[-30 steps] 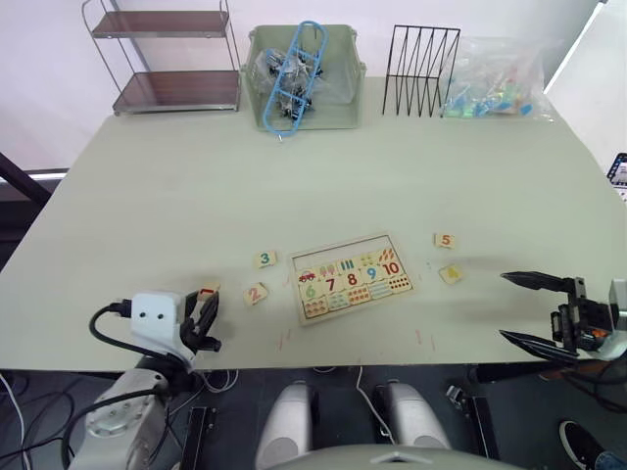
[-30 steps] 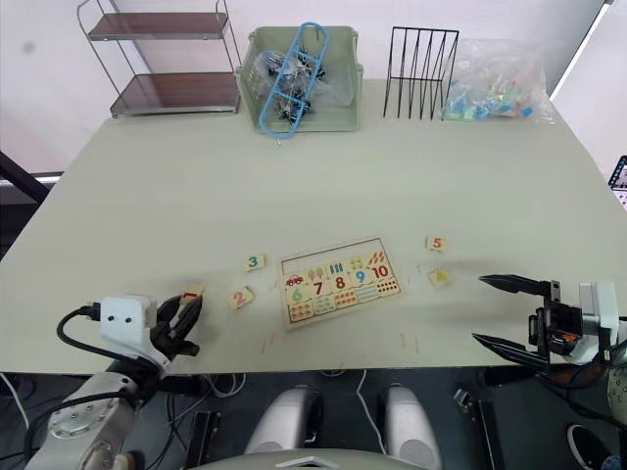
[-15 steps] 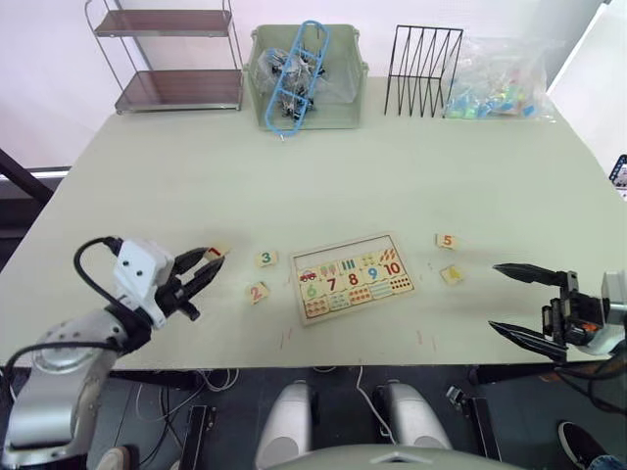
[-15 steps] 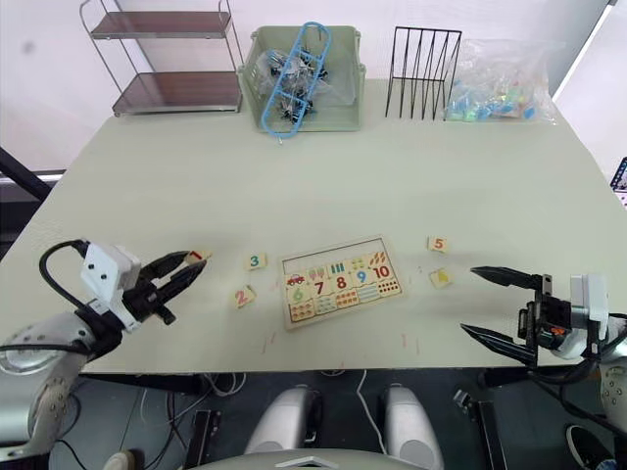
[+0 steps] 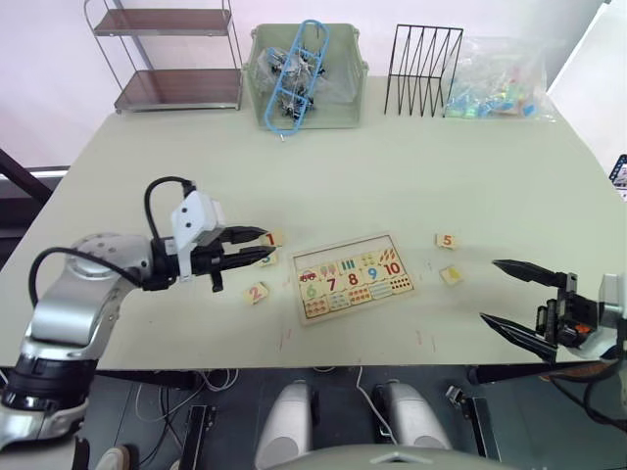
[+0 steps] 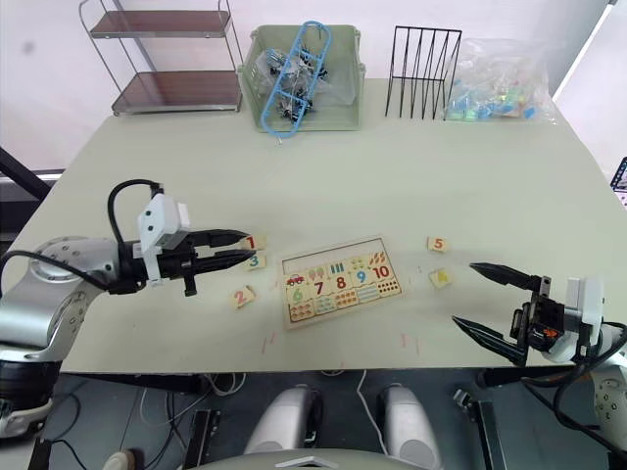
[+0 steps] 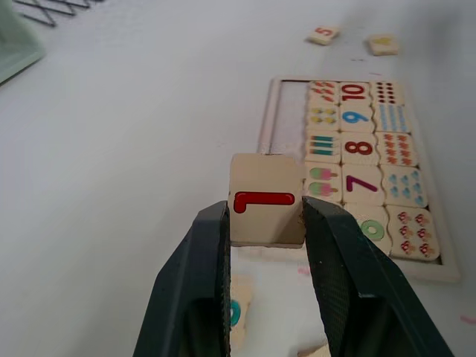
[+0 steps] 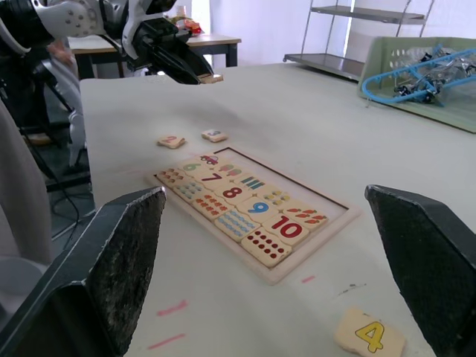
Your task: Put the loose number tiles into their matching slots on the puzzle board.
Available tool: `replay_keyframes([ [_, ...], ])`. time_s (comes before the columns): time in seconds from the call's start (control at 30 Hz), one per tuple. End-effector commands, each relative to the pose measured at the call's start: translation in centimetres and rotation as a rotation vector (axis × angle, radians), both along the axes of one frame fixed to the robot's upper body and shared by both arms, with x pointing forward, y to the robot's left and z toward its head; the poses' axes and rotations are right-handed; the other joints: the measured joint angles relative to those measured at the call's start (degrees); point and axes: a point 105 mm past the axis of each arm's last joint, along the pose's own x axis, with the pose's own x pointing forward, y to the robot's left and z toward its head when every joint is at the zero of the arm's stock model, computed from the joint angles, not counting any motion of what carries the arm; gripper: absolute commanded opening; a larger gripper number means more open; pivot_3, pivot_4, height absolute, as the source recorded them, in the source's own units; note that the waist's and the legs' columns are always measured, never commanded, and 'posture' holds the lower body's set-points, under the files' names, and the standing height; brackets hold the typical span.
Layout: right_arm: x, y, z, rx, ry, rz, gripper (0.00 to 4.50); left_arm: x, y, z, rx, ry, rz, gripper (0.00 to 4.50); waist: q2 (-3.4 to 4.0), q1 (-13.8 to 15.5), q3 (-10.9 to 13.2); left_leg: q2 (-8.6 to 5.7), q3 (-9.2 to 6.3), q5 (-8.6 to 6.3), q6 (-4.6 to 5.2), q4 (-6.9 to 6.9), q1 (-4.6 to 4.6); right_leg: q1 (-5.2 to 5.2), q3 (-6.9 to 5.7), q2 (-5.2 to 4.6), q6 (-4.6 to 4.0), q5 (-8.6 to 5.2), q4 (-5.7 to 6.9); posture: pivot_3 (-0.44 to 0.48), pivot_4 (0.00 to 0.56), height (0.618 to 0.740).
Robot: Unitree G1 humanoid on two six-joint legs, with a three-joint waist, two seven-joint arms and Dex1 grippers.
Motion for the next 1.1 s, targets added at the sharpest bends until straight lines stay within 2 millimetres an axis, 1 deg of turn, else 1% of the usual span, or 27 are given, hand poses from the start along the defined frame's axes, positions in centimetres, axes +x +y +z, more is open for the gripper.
replay_keyframes([
  [0.03,-0.2,0.1,0.9,-0.003,-0.042,-0.016,4.50,0.5,-0.9,0.4,0.019,0.038,-0.033,0.96,-0.01,0.0,0.0,0.00,0.00,0.00,0.00,0.00,0.00,0.00,0.00,0.01,0.01,0.00,0.00,0.000,0.150,0.739],
  [0.13,-0.2,0.1,1.0,-0.003,-0.045,-0.024,4.50,1.1,-1.4,0.1,0.077,0.056,-0.069,0.96,-0.01,0.0,0.0,-0.01,0.02,0.00,0.00,0.00,-0.02,0.00,-0.02,0.03,0.01,0.00,0.00,0.000,0.150,0.739],
  [0.27,-0.2,0.0,1.3,-0.003,-0.051,-0.038,4.50,2.1,-2.0,-0.5,0.157,0.081,-0.076,0.96,-0.01,0.0,0.0,-0.01,0.04,0.00,0.00,0.00,-0.04,-0.01,-0.02,0.07,0.01,0.00,0.00,0.000,0.150,0.739],
  [0.5,0.1,0.2,1.5,-0.002,-0.056,-0.043,4.50,3.0,-2.6,-2.4,0.275,0.125,-0.097,0.96,-0.01,-0.1,0.0,-0.03,0.07,0.00,0.00,0.00,-0.06,-0.01,0.00,0.08,0.01,-0.01,0.01,0.000,0.150,0.739],
  [0.6,0.2,0.3,1.7,0.000,-0.060,-0.045,4.50,3.2,-3.0,-2.7,0.299,0.141,-0.092,0.96,-0.01,0.0,0.0,-0.03,0.06,0.00,0.00,0.01,-0.08,-0.01,-0.01,0.08,0.01,-0.01,0.01,0.000,0.150,0.739],
  [0.8,0.1,0.4,1.7,-0.001,-0.060,-0.051,4.50,3.6,-3.2,-3.2,0.357,0.152,-0.083,0.96,-0.01,0.0,0.0,-0.03,0.06,0.00,0.00,0.01,-0.08,-0.01,-0.01,0.09,0.02,-0.01,0.01,0.000,0.150,0.739],
  [1.1,0.0,0.2,1.5,-0.004,-0.059,-0.055,4.50,3.5,-3.9,-3.9,0.360,0.184,-0.094,0.96,-0.01,0.0,0.0,-0.03,0.03,0.00,0.01,0.02,-0.08,-0.01,-0.01,0.08,0.02,-0.01,0.01,0.000,0.150,0.739],
])
